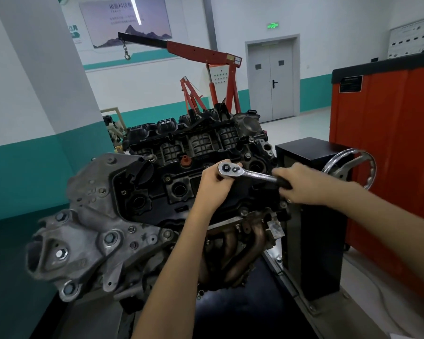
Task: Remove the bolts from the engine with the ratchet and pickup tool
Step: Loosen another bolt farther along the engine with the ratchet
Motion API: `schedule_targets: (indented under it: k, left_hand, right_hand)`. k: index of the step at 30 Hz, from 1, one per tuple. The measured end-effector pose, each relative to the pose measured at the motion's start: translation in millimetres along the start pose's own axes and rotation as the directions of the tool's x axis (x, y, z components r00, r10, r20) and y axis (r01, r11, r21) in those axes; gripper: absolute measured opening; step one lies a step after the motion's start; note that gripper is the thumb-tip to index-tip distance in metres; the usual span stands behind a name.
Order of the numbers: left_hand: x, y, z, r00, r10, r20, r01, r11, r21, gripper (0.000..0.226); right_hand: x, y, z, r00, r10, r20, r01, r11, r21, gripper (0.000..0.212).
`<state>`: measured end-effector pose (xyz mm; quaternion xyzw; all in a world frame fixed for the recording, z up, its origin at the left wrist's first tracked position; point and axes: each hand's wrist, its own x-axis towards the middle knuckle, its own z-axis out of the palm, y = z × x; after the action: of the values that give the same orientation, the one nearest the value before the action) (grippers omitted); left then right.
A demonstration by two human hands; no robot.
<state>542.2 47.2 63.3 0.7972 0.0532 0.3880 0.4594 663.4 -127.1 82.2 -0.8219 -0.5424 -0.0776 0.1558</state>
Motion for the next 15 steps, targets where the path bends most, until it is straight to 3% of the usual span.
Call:
schedule_targets:
  k: [3,5,8,12,13,15]
  left_hand:
    - [-4,-3,4,0.996,0.007,-0.087,-0.012,0.998,-0.062,0.052]
    - [-6,-3,10,0.992,0.009,-0.122,-0.019,0.997,-0.076,0.047]
    - [-6,-4,17,0.986,-0.005,-0.168,-0.014,0.994,-0.111,0.052]
    - [-4,-3,16,0.983,-0.005,-0.182,-0.012,0.996,-0.090,0.046]
    - [-4,-2,15,0.985,-0.008,-0.175,-0.008,0.996,-0.091,0.046]
    - [-4,-3,11,0.990,-0.019,-0.140,0.006,0.996,-0.092,0.047]
  right_hand:
    - [-5,-3,14,0.994,0.042,-0.103,-0.040,0.999,0.019,0.015]
    - [-25,-23,47,0.975,0.166,-0.144,-0.121,0.952,0.281,0.018]
    - [-46,-76,95,0.928,0.338,-0.156,-0.151,0.724,0.673,0.020]
    - [-34,-142,125,0.893,0.436,-0.114,-0.133,0.495,0.859,0.022]
    - [-33,-144,123,0.898,0.428,-0.106,-0.130,0.486,0.864,0.022]
    - [-36,-123,111,0.922,0.373,-0.109,-0.138,0.577,0.805,0.016]
